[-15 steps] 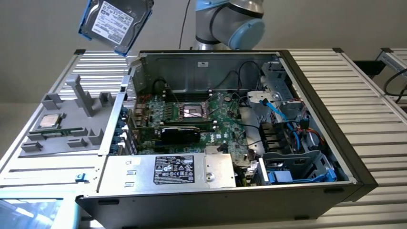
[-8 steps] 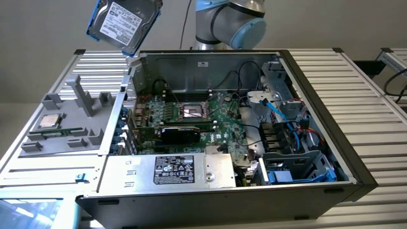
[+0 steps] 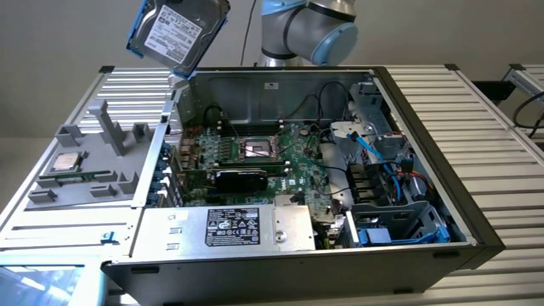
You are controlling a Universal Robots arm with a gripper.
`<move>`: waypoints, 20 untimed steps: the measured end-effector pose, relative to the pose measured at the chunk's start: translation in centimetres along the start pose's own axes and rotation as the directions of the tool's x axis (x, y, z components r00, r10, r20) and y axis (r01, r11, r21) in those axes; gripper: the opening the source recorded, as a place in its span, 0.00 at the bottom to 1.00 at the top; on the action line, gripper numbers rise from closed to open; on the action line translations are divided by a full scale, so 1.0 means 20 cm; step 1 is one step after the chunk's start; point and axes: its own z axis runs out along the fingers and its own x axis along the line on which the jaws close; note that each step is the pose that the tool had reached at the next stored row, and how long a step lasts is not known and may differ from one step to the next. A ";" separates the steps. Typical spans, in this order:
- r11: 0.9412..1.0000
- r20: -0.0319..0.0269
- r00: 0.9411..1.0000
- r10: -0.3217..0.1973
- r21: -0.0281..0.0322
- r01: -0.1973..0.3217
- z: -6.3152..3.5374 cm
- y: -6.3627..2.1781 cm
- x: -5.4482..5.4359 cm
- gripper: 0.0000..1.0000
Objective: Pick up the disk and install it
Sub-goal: 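Pick up the disk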
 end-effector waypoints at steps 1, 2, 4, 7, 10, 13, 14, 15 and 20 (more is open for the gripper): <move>1.000 0.000 1.000 0.000 0.000 0.000 0.000 -0.010 0.01 0.39; 1.000 0.000 1.000 0.000 0.000 0.000 0.000 -0.020 0.01 0.39; 1.000 0.000 1.000 0.000 0.000 0.000 -0.001 -0.037 0.02 0.39; 1.000 0.000 1.000 0.000 0.000 0.000 -0.001 -0.064 0.04 0.39; 1.000 0.000 1.000 0.000 0.000 0.000 -0.002 -0.102 0.05 0.39; 1.000 0.000 1.000 0.000 0.000 0.000 -0.003 -0.140 0.06 0.39; 1.000 0.000 1.000 0.000 0.000 0.000 -0.003 -0.150 0.07 0.39; 1.000 0.000 1.000 0.000 0.000 0.000 -0.004 -0.160 0.07 0.39; 1.000 0.000 1.000 0.000 0.000 0.000 -0.004 -0.206 0.10 0.39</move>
